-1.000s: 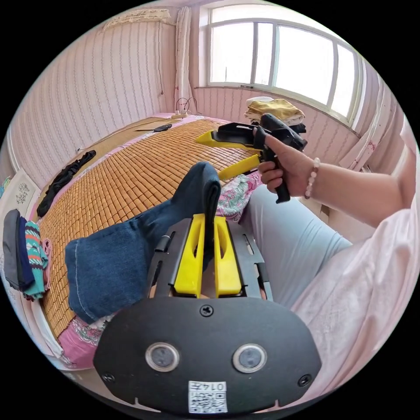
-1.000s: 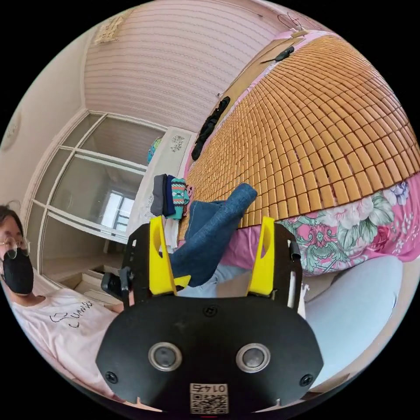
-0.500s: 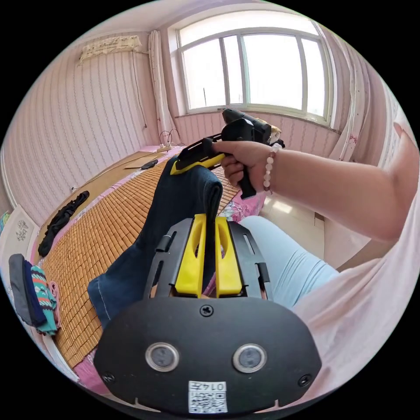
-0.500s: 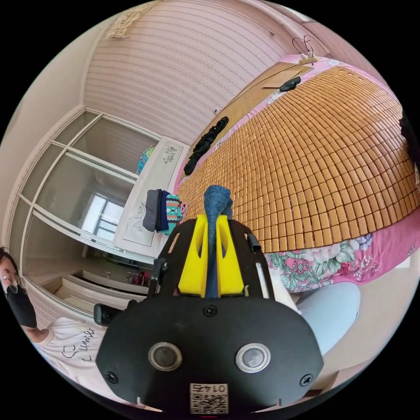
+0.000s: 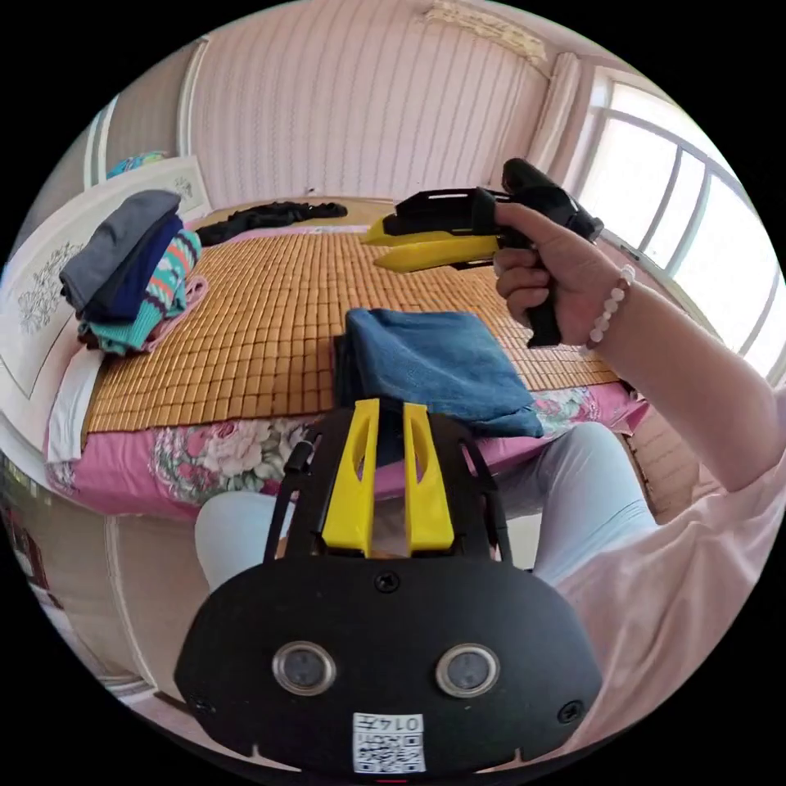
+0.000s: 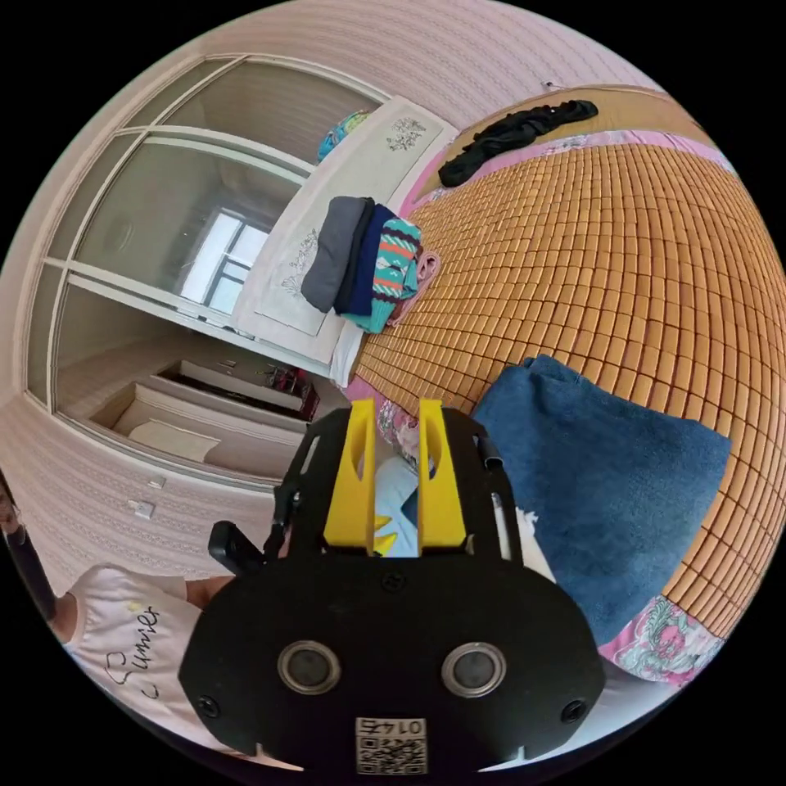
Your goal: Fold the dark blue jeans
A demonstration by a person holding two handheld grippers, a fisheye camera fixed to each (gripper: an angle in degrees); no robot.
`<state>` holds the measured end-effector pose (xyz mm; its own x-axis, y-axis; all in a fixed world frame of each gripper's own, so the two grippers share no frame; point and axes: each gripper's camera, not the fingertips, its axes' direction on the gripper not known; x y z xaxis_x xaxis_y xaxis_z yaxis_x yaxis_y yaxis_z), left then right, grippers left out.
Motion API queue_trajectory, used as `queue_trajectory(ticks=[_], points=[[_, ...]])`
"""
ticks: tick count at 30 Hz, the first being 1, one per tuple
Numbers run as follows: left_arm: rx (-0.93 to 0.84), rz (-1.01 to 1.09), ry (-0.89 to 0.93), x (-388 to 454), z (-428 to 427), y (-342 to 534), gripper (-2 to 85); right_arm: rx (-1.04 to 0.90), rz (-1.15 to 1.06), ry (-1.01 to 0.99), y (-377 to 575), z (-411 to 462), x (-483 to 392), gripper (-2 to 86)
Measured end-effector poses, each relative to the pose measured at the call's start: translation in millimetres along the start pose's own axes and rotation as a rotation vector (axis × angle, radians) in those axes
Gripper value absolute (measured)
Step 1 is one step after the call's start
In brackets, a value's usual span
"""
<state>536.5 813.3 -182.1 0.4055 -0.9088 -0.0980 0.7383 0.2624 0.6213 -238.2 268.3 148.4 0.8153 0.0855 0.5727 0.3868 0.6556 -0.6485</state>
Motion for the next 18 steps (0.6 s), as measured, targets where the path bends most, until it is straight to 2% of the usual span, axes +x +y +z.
queue_trajectory(ticks=[2,5,8,10,13,18], points=[[0.027,-0.024,0.009,-13.2,-6.0,-2.9,5.1,0.028,-0.007,0.031,16.4,-9.2,4.7,4.3],[0.042,-0.027,0.041,-18.7,-4.1,-16.2,5.0,0.013,0.061,0.251,55.7,-32.0,18.2,2.4],[-0.003,0.016,0.108,-9.3,20.5,-35.5,4.7,-0.017,0.171,0.400,98.4,-42.9,30.2,0.7],[-0.050,0.031,0.121,0.1,47.3,-52.1,3.0,-0.109,0.235,0.528,122.9,-26.8,45.6,-0.1],[-0.136,0.081,-0.021,6.4,95.3,-62.1,0.5,-0.015,0.221,0.489,141.9,-22.5,52.2,-0.7],[-0.146,0.083,0.022,-5.7,104.1,-78.5,1.3,-0.019,0.194,0.438,139.6,-32.1,43.4,-0.3]])
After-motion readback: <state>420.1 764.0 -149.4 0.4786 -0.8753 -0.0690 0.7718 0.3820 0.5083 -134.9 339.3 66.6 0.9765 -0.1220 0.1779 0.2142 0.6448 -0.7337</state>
